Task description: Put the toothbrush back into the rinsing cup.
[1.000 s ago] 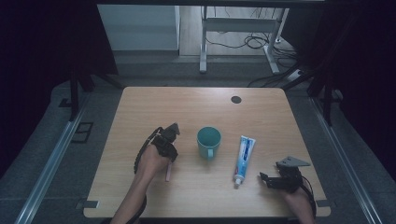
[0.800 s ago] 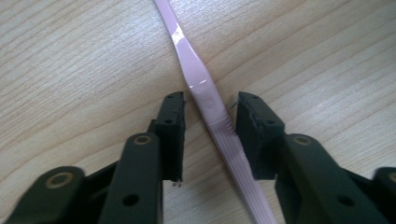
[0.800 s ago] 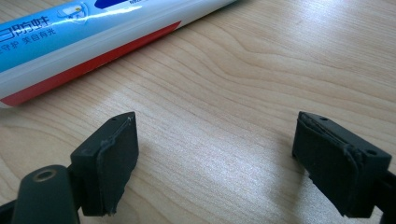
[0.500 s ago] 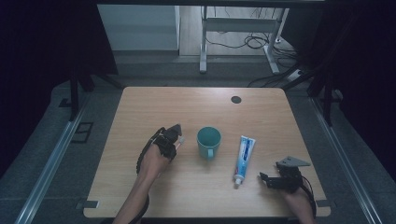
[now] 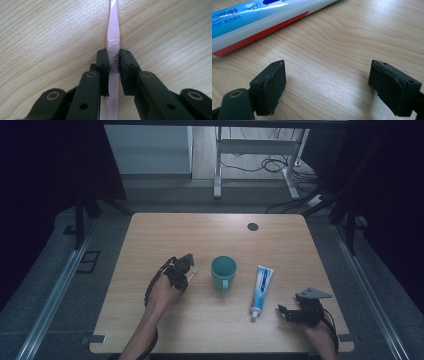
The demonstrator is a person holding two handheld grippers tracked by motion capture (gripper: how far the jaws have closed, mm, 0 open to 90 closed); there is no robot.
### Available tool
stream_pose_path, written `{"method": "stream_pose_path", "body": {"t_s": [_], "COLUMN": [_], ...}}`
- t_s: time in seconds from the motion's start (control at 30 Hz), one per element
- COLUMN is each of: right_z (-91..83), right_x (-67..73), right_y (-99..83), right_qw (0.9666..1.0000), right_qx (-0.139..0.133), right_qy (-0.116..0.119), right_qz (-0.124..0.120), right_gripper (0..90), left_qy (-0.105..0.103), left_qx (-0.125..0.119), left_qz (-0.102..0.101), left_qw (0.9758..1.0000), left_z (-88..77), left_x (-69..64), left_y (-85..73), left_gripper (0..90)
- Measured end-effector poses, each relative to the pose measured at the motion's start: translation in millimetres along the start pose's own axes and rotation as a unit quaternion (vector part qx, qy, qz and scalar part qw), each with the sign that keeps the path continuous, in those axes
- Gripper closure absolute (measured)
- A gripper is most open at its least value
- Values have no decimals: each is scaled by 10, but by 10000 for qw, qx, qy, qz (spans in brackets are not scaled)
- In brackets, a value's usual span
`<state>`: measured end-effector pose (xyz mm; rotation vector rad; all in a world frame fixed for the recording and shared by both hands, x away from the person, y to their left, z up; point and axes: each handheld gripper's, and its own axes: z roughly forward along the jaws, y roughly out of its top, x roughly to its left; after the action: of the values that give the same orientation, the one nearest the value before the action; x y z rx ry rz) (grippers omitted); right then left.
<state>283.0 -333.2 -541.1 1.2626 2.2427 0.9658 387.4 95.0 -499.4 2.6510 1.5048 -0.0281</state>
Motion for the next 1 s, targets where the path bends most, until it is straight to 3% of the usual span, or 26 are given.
{"method": "stream_pose_path", "body": {"t_s": [0.27, 0.6, 0.87, 1.0], "right_z": [0, 0, 0, 1], "right_x": [0, 0, 1, 1], "right_y": [0, 0, 0, 0], "right_qw": [10000, 10000, 10000, 10000], "right_qx": [-1, 0, 0, -5], "right_qy": [0, -1, 0, -1], "right_qz": [-2, 1, 4, 4], "right_gripper": [144, 144, 144, 144], "left_qy": [-128, -221, -243, -320], "left_qx": [-175, -636, -1085, -1367], "left_qz": [112, 298, 376, 346], "left_qw": [9997, 9973, 9931, 9895], "left_z": [-68, -238, -386, -451], "left_x": [14, 9, 5, -8], "left_y": [-26, -75, -119, -145], "left_gripper": [790, 790, 789, 790]}}
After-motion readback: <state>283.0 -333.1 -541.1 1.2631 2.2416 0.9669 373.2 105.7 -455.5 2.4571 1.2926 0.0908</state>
